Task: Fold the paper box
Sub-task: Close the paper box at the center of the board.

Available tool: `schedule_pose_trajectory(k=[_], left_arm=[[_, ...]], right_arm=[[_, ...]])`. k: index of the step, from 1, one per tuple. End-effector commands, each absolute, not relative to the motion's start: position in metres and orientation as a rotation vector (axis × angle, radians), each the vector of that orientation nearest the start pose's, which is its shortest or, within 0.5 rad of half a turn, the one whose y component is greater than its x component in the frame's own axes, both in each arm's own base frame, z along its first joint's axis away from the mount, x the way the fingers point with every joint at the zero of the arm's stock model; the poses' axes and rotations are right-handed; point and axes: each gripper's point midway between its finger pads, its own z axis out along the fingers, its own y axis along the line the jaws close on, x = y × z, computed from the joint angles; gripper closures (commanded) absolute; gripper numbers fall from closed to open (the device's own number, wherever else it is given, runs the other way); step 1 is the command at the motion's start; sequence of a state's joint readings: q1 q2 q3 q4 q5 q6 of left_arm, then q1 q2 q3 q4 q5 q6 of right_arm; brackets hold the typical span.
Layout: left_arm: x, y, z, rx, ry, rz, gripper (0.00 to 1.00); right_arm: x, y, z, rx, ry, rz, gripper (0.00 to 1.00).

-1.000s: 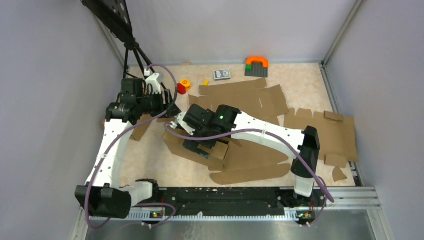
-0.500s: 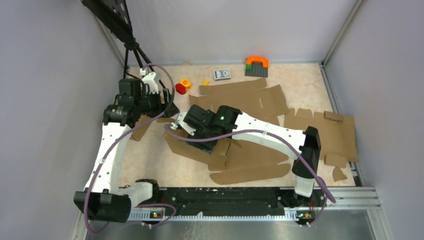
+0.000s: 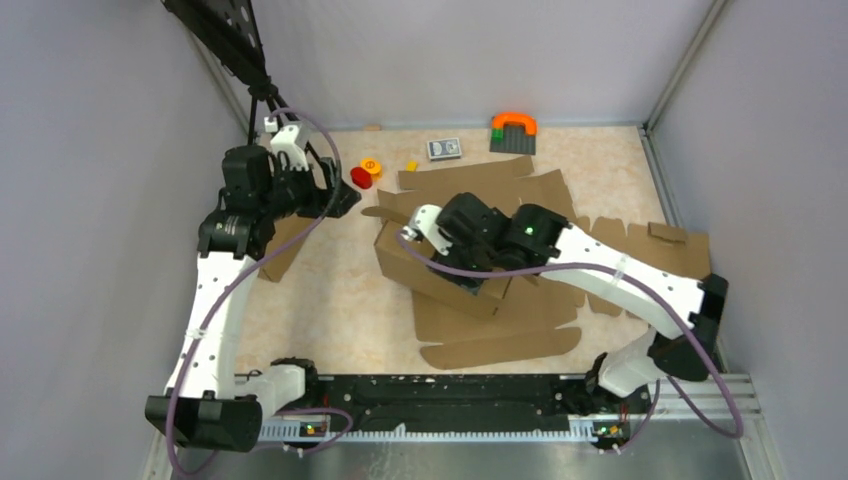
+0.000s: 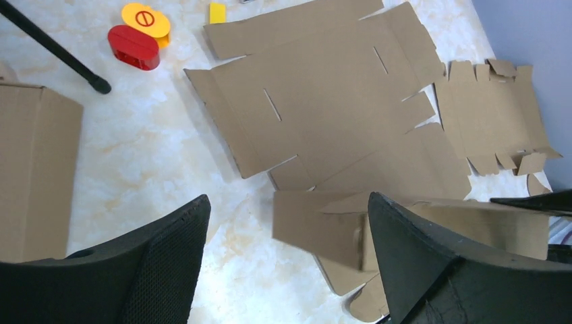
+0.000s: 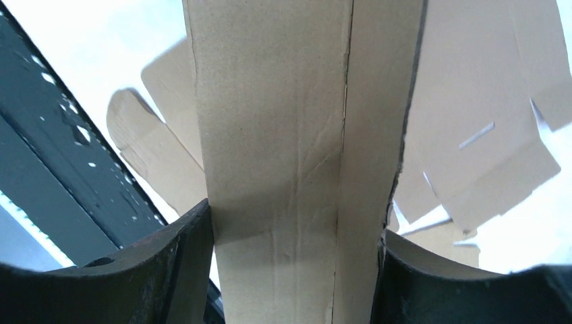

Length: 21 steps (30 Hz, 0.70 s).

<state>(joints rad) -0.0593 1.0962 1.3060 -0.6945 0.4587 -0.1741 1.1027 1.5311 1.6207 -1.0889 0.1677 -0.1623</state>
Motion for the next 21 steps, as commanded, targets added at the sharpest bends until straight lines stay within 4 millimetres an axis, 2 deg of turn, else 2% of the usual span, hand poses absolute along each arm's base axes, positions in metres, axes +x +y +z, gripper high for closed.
schedule_pose_trajectory(k=[1, 6, 11, 15, 18, 21], left_arm=[[0.319, -0.113, 0.321, 0.211, 1.969, -0.681, 0.13], [0.317, -0.140, 0.322, 0.374, 1.858, -0.851, 0.13], [0.322, -0.156, 0.310, 0.503, 1.802, -0.951, 0.18], [0.323, -0.157, 0.298, 0.559, 1.795, -0.927, 0.21], [0.312, -0.168, 0.291, 0.659, 1.714, -0.957, 0.25], [0.316, -0.170, 0.287, 0.666, 1.705, -0.881, 0.28]], right_arm=[[0.194, 0.268, 0.241, -1.371, 2.048, 0.158, 0.51], [0.191, 0.263, 0.229, -1.341, 2.093, 0.213, 0.55], [0.197, 0.264, 0.213, -1.275, 2.209, 0.266, 0.55], [0.196, 0.272, 0.205, -1.223, 2.277, 0.392, 0.52], [0.196, 0.272, 0.202, -1.237, 2.286, 0.391, 0.51], [0.195, 0.272, 0.202, -1.252, 2.292, 0.389, 0.51]])
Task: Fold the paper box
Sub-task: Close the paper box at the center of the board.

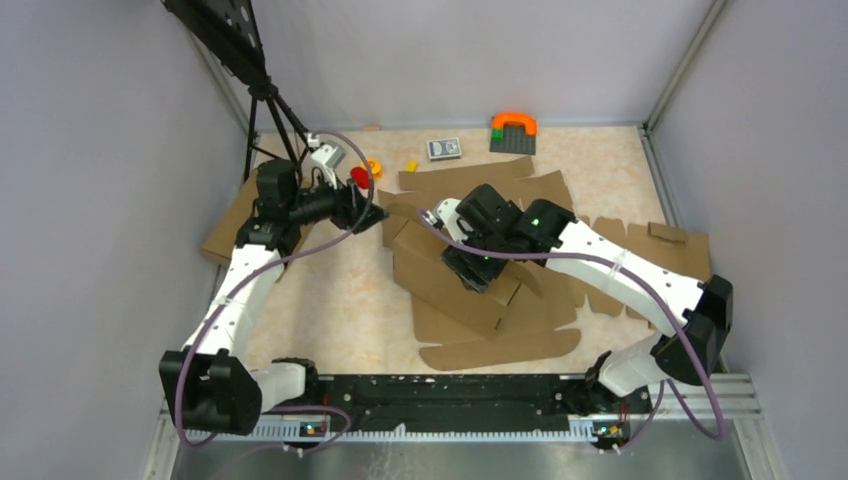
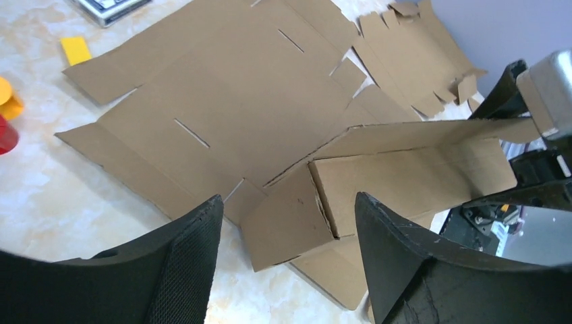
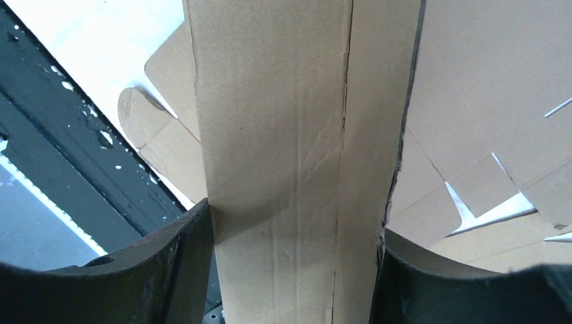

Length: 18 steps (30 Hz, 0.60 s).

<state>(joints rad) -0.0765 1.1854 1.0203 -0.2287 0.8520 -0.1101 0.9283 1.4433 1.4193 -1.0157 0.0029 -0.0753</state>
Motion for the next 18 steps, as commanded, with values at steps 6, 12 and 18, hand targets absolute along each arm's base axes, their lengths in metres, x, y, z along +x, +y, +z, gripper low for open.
schedule_pose_trajectory(k=[6, 12, 18], left_arm=[[0.314, -0.189, 0.277, 0.784, 1.744, -0.836, 0.31], [0.319, -0.196, 0.271, 0.791, 1.772, -0.828, 0.34], [0.315, -0.200, 0.261, 0.797, 1.844, -0.807, 0.60]], right_arm=[[0.196, 0.277, 0.204, -1.269, 2.289, 0.403, 0.51], [0.196, 0.279, 0.205, -1.275, 2.286, 0.416, 0.52], [0.196, 0.278, 0.206, -1.271, 2.283, 0.411, 0.52]])
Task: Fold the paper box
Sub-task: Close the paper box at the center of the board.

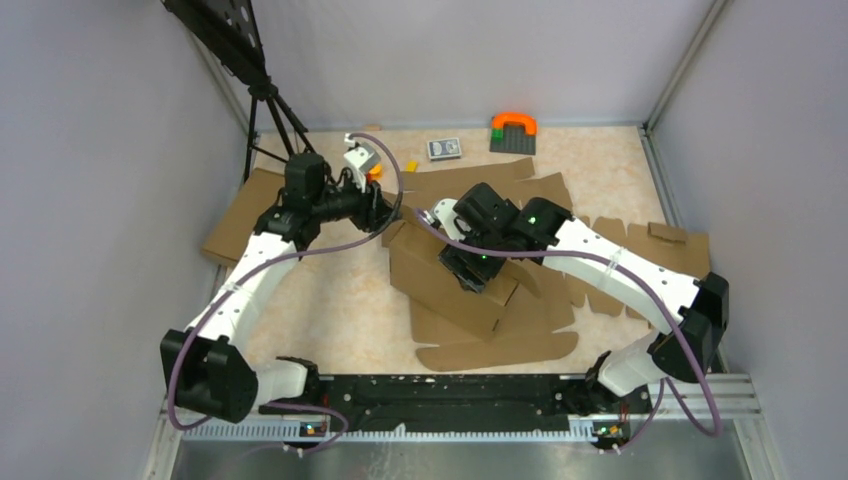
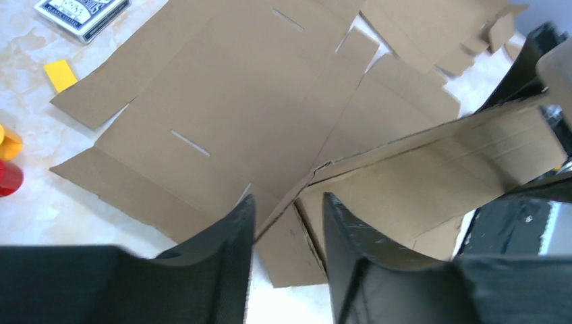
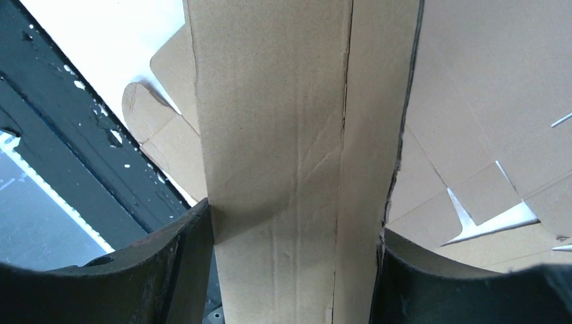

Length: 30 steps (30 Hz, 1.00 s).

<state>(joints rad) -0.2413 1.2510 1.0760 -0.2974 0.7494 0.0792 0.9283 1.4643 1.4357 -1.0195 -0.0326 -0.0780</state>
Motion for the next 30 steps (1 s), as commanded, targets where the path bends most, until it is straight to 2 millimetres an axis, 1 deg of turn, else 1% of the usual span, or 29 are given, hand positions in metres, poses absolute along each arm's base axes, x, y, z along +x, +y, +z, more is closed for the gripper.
schedule_pose_trajectory(k=[1, 3, 5, 8, 10, 15, 20, 26, 29, 30], left_arm=[[0.314, -0.199, 0.261, 0.791, 1.848, -0.794, 0.65], [0.310, -0.200, 0.262, 0.772, 1.865, -0.792, 0.72], [0.306, -0.201, 0.264, 0.744, 1.878, -0.801, 0.76], [0.300, -0.203, 0.270, 0.671, 1.907, -0.848, 0.77], [0.297, -0.205, 0.269, 0.617, 1.936, -0.889, 0.77], [0.298, -0.205, 0.264, 0.508, 2.005, -0.926, 0.92], [0.296, -0.207, 0.258, 0.412, 2.079, -0.977, 0.93], [0.292, -0.209, 0.260, 0.359, 2.109, -1.017, 0.93], [0.287, -0.209, 0.257, 0.348, 2.134, -1.038, 0.93], [0.286, -0.209, 0.253, 0.344, 2.144, -1.036, 0.93]], right_arm=[[0.197, 0.278, 0.207, -1.268, 2.283, 0.407, 0.52], [0.197, 0.277, 0.206, -1.265, 2.284, 0.399, 0.52], [0.197, 0.277, 0.205, -1.264, 2.288, 0.396, 0.52], [0.198, 0.277, 0.205, -1.262, 2.289, 0.397, 0.52], [0.198, 0.279, 0.206, -1.259, 2.287, 0.400, 0.52], [0.200, 0.279, 0.203, -1.257, 2.298, 0.388, 0.53], [0.199, 0.281, 0.203, -1.256, 2.298, 0.400, 0.53], [0.199, 0.281, 0.203, -1.256, 2.300, 0.402, 0.53], [0.199, 0.281, 0.204, -1.253, 2.297, 0.406, 0.53], [0.199, 0.281, 0.204, -1.251, 2.296, 0.406, 0.53]])
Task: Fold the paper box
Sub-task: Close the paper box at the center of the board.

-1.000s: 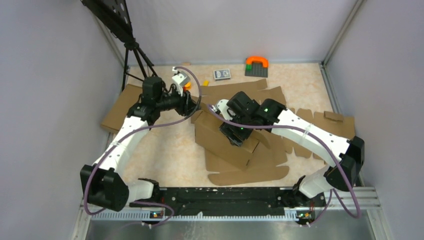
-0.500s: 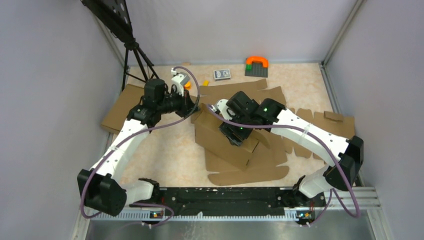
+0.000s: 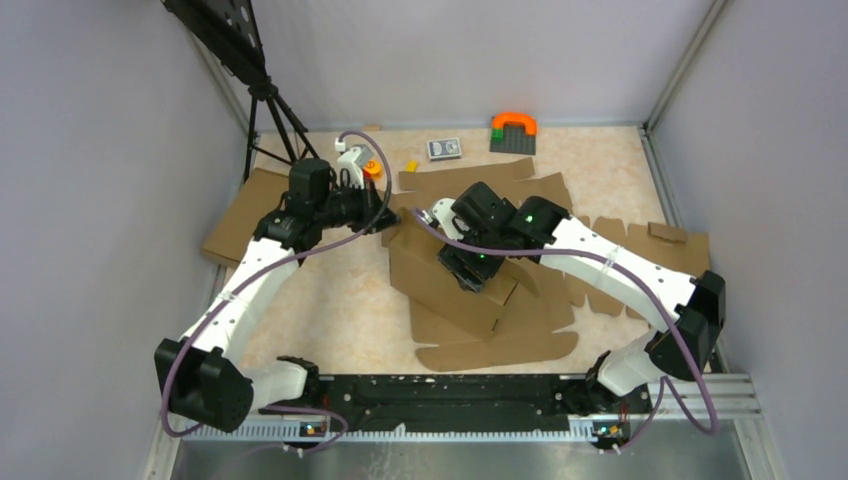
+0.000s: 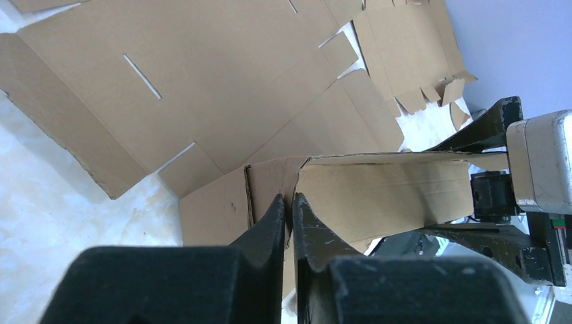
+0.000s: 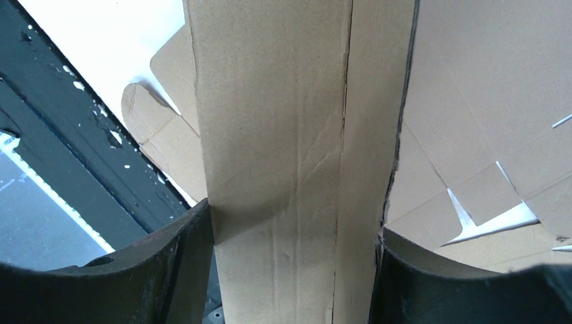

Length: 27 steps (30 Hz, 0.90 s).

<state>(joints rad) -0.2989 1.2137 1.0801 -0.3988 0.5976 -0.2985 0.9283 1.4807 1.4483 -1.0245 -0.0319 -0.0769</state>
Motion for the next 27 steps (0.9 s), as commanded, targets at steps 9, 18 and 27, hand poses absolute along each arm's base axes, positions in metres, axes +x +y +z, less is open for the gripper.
schedule_pose_trajectory(k=[9, 18, 27], left_arm=[[0.279, -0.201, 0.231, 0.348, 2.207, -0.985, 0.94], [0.275, -0.191, 0.216, 0.386, 2.253, -0.901, 0.94], [0.267, -0.183, 0.205, 0.376, 2.294, -0.866, 0.93]], right_arm=[[0.200, 0.282, 0.205, -1.250, 2.293, 0.407, 0.53], [0.203, 0.281, 0.205, -1.253, 2.297, 0.380, 0.53], [0.207, 0.279, 0.206, -1.240, 2.295, 0.349, 0.53]])
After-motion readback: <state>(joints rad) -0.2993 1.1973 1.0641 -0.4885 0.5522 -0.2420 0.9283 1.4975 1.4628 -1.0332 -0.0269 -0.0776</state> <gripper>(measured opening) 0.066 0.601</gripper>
